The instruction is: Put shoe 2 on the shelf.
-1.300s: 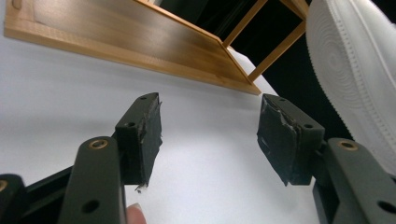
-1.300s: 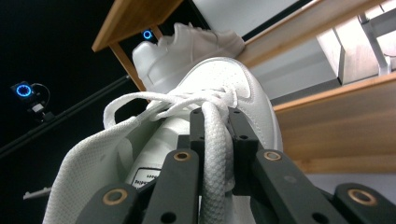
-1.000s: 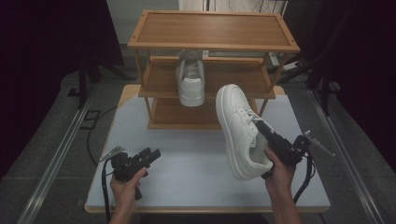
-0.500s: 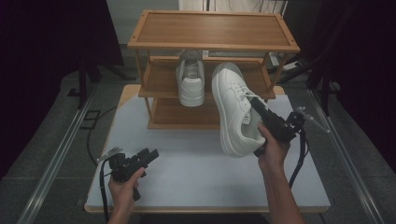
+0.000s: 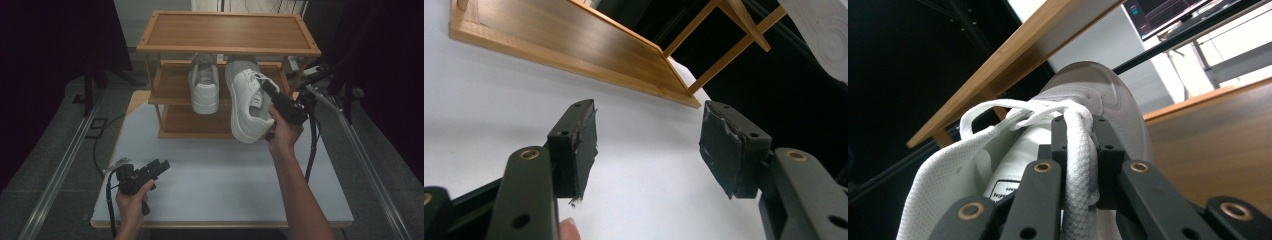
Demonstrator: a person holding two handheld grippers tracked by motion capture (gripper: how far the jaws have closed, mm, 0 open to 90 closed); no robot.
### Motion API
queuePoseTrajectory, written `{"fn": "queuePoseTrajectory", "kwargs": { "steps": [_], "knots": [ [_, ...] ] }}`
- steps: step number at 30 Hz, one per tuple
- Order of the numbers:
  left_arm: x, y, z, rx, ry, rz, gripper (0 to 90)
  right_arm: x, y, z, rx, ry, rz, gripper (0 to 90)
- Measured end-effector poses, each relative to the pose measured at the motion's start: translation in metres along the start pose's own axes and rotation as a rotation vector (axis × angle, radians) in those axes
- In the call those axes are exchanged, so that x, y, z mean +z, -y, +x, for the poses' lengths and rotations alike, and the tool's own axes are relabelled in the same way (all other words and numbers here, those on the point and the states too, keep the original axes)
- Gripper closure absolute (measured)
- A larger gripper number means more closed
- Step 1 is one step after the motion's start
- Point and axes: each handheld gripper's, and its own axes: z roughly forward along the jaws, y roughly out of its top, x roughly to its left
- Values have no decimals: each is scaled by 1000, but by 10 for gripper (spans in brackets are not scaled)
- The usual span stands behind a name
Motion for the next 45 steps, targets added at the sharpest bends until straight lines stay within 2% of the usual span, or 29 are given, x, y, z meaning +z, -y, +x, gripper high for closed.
{"fn": "queuePoseTrajectory", "kwargs": {
  "steps": [3,6,10,12,17,24,37,45],
  "knots": [
    [-2,0,-1,2,-10,-28,408,10,-2,2,-32,18,0,829],
    [-3,-1,-1,6,-7,-31,412,16,-2,3,-45,29,3,829],
    [-3,-1,-1,8,-6,-11,410,30,-3,3,-36,51,2,829],
    [-2,-1,-1,10,-3,-6,408,37,-4,3,-49,65,6,829],
    [1,1,0,10,0,13,402,48,-4,0,-51,86,7,827],
    [3,2,-1,17,3,22,400,60,0,-6,-44,120,2,825],
    [6,5,-1,22,-2,40,401,75,-2,-10,-47,141,-20,823],
    [8,6,-1,26,0,49,401,84,-3,-12,-56,161,-7,818]
  ]
}}
